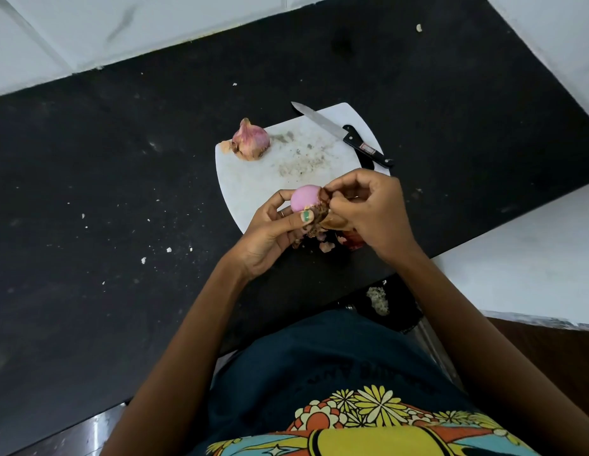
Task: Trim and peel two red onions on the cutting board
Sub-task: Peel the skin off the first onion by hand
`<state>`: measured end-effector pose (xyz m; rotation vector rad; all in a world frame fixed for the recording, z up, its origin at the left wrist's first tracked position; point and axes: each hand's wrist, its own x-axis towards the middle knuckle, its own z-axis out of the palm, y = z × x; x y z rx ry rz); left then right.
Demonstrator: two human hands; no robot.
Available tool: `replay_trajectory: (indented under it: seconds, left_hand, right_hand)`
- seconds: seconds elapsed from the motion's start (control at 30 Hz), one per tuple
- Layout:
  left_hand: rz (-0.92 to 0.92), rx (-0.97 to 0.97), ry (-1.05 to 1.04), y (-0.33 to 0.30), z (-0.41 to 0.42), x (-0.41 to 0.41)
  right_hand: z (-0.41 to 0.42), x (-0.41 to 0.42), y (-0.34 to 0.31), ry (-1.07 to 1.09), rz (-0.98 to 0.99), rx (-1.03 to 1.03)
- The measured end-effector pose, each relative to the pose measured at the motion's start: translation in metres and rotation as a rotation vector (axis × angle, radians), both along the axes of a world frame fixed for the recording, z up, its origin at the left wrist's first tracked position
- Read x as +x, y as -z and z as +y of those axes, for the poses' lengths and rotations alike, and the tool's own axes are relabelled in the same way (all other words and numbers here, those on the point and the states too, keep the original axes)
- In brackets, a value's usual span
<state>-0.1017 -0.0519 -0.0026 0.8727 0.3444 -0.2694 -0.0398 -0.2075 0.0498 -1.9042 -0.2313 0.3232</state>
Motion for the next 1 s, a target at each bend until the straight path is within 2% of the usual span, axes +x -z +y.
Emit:
replay_trajectory:
  seconds: [0.1, 0.23, 0.4, 0.63, 0.87, 1.0]
  left_hand:
    - [0.010, 0.008, -0.004, 0.001, 0.000, 0.001]
    - [0.025, 0.009, -0.023, 0.002, 0.000, 0.001]
    - [0.003, 0.034, -0.043, -0.001, -0.001, 0.001]
    - [-0.006, 0.048, -0.040, -0.004, -0.002, 0.000]
    - [0.003, 0.014, -0.050, -0.003, -0.003, -0.001]
    - [0.018, -0.024, -0.040, -0.001, -0.005, 0.001]
  right_hand:
    - [-0.003, 0.003, 0.001, 0.020, 0.010, 0.018]
    - [-0.005, 0.002, 0.001, 0.050, 0.169, 0.136]
    - [-0.004, -0.007, 0.002, -0.021, 0.110, 0.126]
    - [0.003, -0.016, 0.010, 0.072, 0.021, 0.149]
    - [0.005, -0.015, 0.016, 0.042, -0.058, 0.025]
    - [0.000, -0.005, 0.019, 0.129, -0.037, 0.006]
